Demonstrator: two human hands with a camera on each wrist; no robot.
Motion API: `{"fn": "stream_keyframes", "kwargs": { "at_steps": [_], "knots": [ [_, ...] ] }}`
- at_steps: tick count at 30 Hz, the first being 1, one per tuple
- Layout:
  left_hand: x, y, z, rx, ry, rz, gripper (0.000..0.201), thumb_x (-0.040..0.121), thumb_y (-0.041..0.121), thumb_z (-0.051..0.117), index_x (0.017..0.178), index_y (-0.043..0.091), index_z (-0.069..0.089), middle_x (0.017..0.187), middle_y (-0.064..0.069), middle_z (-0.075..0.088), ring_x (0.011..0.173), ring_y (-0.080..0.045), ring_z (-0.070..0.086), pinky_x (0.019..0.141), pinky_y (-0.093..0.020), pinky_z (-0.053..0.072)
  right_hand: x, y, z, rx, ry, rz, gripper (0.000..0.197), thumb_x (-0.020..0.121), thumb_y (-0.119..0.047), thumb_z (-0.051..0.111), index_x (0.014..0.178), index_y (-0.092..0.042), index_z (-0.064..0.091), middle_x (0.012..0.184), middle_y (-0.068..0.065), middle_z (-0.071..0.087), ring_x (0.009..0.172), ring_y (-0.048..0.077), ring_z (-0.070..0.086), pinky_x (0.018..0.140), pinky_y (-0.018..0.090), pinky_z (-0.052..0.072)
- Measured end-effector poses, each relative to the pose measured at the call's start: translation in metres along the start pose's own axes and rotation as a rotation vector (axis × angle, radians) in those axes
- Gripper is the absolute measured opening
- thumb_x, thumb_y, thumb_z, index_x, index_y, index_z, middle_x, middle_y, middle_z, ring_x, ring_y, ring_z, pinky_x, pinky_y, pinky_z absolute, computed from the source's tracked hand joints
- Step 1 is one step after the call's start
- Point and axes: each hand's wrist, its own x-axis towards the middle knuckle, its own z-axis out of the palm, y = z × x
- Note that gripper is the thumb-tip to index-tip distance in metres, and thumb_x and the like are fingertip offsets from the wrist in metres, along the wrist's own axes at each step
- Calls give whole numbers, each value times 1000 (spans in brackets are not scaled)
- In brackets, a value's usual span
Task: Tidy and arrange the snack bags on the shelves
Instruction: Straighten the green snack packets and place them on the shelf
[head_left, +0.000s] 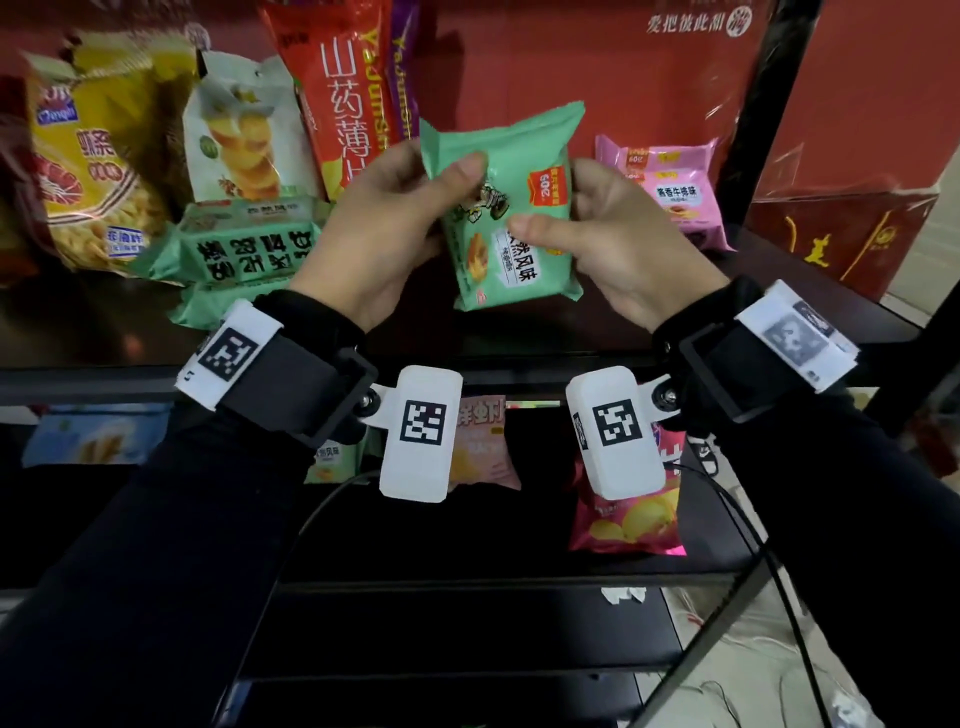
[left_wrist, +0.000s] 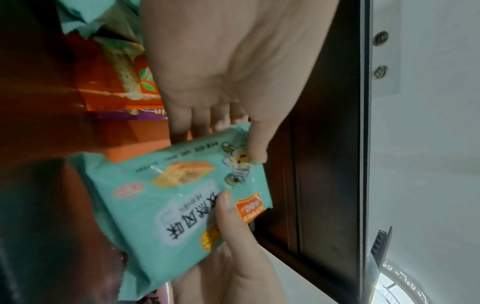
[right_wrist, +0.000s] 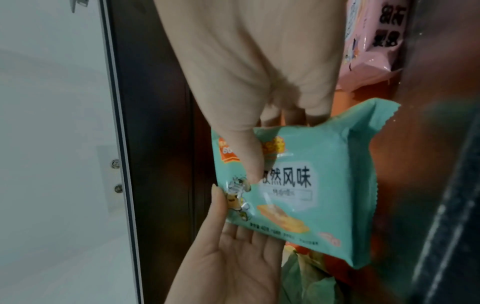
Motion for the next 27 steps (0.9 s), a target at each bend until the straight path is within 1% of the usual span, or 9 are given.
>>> {"fn": "stream_keyframes", "kwargs": {
  "at_steps": [3, 6, 10, 13, 17, 19, 21, 24, 27],
  "knots": [
    [2, -1, 3, 16, 71, 36, 24, 89, 10, 65, 114, 10, 63, 110, -5, 71, 100, -19, 69, 87, -36, 56, 2, -3, 4, 97, -50, 21, 47, 87, -2, 64, 130, 0, 46, 123, 16, 63, 108, 26, 65, 91, 39, 55],
    [3, -5, 6, 12, 99, 52, 19, 87, 6, 66, 105, 12, 66, 103, -2, 73, 95, -17, 70, 83, -34, 57, 7, -6, 6, 108, 42, 7, 36, 92, -13, 61, 124, 2, 54, 115, 13, 68, 100, 23, 69, 83, 34, 58],
    [4, -5, 4, -68, 71, -1, 8, 93, 17, 60, 99, 20, 65, 99, 2, 74, 95, -17, 71, 82, -39, 58, 13, -4, 7, 78, 117, -27, 25, 91, -14, 63, 112, 0, 61, 104, 10, 72, 91, 20, 71, 79, 33, 59],
    [4, 0, 3, -145, 80, -34, 13, 98, 23, 53, 92, 21, 65, 92, 4, 75, 91, -17, 71, 84, -43, 57, 14, -3, 9, 122, 82, -41, 21, 95, -15, 57, 110, -2, 61, 104, 10, 71, 94, 22, 71, 85, 38, 58],
    [7, 2, 5, -270, 99, -90, 13, 98, 23, 53, 100, 17, 65, 103, -2, 74, 100, -20, 69, 93, -43, 53, 13, -2, 13, 221, 65, -102, 17, 100, -14, 48, 105, -3, 60, 98, 12, 71, 87, 21, 70, 79, 36, 59],
    [7, 3, 4, -311, 85, -135, 25, 98, 34, 50, 112, 17, 63, 114, -3, 71, 107, -21, 67, 94, -43, 52, 12, -4, 14, 208, 118, -150, 17, 100, -13, 48, 101, -2, 60, 100, 18, 70, 89, 27, 69, 80, 40, 58],
    [7, 5, 0, -251, 108, -181, 35, 98, 49, 42, 112, 24, 64, 113, 1, 69, 104, -15, 65, 86, -36, 51, 12, -7, 14, 191, 213, -242, 18, 100, -13, 47, 99, 1, 59, 104, 25, 68, 91, 32, 67, 83, 46, 56],
    [5, 5, -10, -28, 121, -262, 39, 97, 56, 37, 96, 28, 64, 79, 8, 59, 66, -6, 57, 59, -21, 46, 11, -10, 10, 122, 290, -377, 19, 99, -14, 49, 87, -5, 60, 92, 23, 67, 87, 34, 64, 81, 48, 53],
    [4, 7, -13, -28, -123, -426, 65, 91, 72, 18, 120, 26, 54, 82, 6, 70, 67, -6, 68, 56, -19, 53, 9, -6, 10, -18, 186, -424, 20, 96, -15, 50, 97, 0, 62, 108, 37, 60, 100, 48, 59, 88, 49, 51]
  ]
}}
